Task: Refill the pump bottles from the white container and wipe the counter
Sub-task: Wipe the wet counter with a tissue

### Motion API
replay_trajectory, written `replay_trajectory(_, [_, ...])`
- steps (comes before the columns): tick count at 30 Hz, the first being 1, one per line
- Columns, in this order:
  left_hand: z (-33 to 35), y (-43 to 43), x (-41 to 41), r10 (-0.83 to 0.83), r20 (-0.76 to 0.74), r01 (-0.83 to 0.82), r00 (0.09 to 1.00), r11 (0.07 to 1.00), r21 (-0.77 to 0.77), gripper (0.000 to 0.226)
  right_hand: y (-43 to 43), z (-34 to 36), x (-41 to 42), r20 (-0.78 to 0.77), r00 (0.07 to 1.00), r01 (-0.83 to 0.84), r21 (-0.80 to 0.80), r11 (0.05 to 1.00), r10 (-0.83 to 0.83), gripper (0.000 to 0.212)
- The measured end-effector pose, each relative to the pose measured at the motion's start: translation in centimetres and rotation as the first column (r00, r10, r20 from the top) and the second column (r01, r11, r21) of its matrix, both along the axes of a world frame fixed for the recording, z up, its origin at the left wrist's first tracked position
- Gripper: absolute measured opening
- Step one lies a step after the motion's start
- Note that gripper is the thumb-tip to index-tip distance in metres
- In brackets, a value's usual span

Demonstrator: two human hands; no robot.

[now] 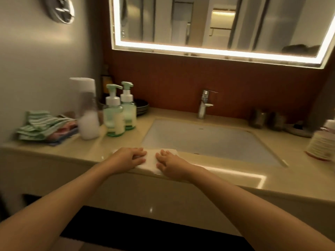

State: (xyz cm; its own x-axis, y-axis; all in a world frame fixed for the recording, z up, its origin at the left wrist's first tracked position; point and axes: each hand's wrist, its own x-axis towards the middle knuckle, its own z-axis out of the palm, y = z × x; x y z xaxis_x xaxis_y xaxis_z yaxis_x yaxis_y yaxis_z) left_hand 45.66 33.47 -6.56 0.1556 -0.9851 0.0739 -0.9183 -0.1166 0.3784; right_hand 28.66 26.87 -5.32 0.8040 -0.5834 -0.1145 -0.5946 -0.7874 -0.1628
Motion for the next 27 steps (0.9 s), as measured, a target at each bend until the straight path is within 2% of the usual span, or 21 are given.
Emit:
replay_trajectory(5, [0.0,3.1,5.9,0.153,-0.052,-0.152,0.987,0.988,0.023,0.045,1.0,0.0,7.1,-0.028,0.993,-0.115,0.011,0.993,0.115,0.051])
replay_trajectory(11, [-0.4,3.2,9.0,0.250,-0.118,-0.262,0.961,0.959,-0.108,0.042,-1.3,-0.3,11.4,-0.071,0.984,-0.163,0.018,0.986,0.164,0.053])
replay_trajectory(14, [-0.2,3.4,10.3,0.246,-0.112,-0.263,0.963,0.947,-0.184,0.034,-2.8,-0.1,12.6,-0.100,0.978,-0.182,0.017,0.983,0.183,0.053])
replay_trajectory(18, [0.0,2.6,10.8,0.192,0.006,-0.189,0.981,0.970,-0.156,0.033,-5.0,-0.1,13.9,-0.099,0.973,-0.207,0.007,0.978,0.207,0.052])
replay_trajectory(22, [0.0,0.6,10.1,0.203,0.063,-0.191,0.977,0.969,-0.156,0.034,-7.0,0.1,14.6,-0.105,0.975,-0.200,-0.012,0.980,0.197,0.052])
replay_trajectory(27, [-0.6,-2.2,9.0,0.264,0.024,-0.251,0.964,0.938,-0.240,0.026,-9.7,-0.1,15.5,-0.076,0.981,-0.178,-0.017,0.984,0.176,0.051])
